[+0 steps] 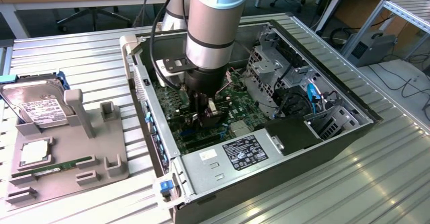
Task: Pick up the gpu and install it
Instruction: 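Insert the gpu into the slot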
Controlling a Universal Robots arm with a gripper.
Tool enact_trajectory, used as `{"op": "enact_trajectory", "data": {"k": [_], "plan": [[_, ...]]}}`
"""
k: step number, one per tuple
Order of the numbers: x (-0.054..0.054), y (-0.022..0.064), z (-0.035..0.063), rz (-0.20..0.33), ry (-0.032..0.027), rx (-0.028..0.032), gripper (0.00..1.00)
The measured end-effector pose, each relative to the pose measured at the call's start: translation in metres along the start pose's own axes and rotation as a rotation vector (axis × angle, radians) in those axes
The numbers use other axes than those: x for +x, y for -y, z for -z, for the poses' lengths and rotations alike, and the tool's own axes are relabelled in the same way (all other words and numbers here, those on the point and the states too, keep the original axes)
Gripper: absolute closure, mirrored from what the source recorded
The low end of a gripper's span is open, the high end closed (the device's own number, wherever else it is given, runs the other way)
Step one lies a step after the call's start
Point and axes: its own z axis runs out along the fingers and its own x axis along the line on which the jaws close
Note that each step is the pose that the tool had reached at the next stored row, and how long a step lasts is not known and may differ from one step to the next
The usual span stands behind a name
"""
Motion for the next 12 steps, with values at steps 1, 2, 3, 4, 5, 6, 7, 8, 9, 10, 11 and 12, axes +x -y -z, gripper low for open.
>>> {"op": "enact_trajectory", "data": {"k": [1,2,3,4,5,6,7,8,9,10,11,12], "plan": [[0.000,0.0000,0.0000,0.000,-0.0001,0.0000,0.40],[0.000,0.0000,0.0001,0.000,-0.0001,0.0000,0.40],[0.000,0.0000,0.0008,0.000,-0.0004,-0.0003,0.40],[0.000,0.0000,0.0022,0.000,-0.0003,-0.0002,0.40],[0.000,0.0000,0.0047,0.000,-0.0001,-0.0001,0.40],[-0.001,-0.0001,0.0083,0.000,0.0000,0.0000,0.40],[-0.002,-0.0002,0.0156,0.000,-0.0001,0.0000,0.40],[-0.003,-0.0003,0.0193,0.000,0.0000,0.0000,0.40],[-0.004,-0.0004,0.0229,0.000,-0.0002,-0.0001,0.40],[-0.006,-0.0005,0.0263,0.000,-0.0003,0.0000,0.40],[-0.007,-0.0005,0.0284,0.000,-0.0004,0.0001,0.40],[-0.008,-0.0005,0.0301,0.000,-0.0006,0.0002,0.40]]}}
